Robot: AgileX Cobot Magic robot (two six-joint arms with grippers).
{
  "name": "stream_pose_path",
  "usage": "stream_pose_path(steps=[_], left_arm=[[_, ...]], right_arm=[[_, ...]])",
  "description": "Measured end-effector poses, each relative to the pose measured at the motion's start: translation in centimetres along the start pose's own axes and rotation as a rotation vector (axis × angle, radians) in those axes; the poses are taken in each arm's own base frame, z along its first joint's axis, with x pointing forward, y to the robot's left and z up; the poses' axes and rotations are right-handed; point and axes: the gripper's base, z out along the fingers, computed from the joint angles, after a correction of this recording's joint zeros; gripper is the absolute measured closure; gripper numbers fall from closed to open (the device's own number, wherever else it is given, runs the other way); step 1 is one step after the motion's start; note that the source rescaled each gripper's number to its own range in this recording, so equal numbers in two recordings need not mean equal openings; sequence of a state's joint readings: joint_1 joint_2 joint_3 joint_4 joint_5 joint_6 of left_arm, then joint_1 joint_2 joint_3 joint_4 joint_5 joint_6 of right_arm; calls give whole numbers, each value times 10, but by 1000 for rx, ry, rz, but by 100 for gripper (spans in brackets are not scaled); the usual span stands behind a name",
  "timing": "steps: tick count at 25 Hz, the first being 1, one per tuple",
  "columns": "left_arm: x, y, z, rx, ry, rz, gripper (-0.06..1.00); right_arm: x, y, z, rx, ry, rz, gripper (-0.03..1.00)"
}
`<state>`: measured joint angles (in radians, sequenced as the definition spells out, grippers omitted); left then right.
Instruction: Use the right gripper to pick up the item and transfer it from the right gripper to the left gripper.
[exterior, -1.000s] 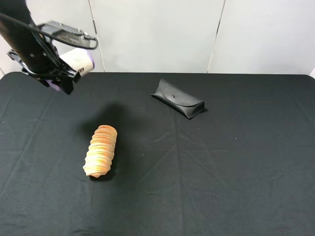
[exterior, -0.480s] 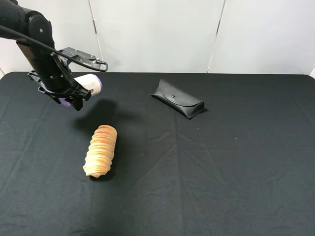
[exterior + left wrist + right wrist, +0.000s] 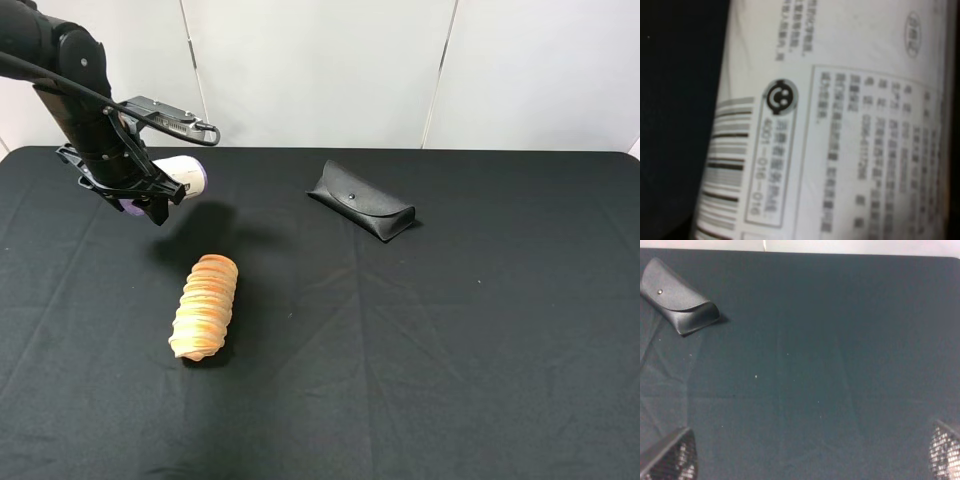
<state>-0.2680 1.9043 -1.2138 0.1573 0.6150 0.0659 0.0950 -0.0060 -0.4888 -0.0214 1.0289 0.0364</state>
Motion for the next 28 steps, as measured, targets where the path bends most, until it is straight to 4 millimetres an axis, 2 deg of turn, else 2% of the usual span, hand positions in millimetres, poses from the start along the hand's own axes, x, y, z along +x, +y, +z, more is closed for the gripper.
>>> stream_pose_path(steps=[9,10,11,12,13,14,16,19,25,28], left_arm=[[0,0,0,0,-4,33,94],[0,0,0,0,-4,36,88],[0,0,0,-2,-4,37,73],[-1,0,0,-3,-5,39,46],[-1,0,-1,-4,-9,39,27],[-1,0,-1,-4,-10,44,14],[-1,0,-1,-5,-11,51,3],[-1,1,-1,-6,-12,53,-4],[-2,1,-2,-7,-11,56,-6],[-6,3,-11,-9,12,52,-6]], right_arm=[[0,0,0,0,0,0,-3],[0,0,0,0,0,0,-3],[0,0,0,0,0,0,-3],[0,0,0,0,0,0,-3],[0,0,0,0,0,0,-3],[0,0,0,0,0,0,-3],[0,0,0,0,0,0,-3],[0,0,0,0,0,0,-3],[0,0,0,0,0,0,-3],[0,0,0,0,0,0,-3]])
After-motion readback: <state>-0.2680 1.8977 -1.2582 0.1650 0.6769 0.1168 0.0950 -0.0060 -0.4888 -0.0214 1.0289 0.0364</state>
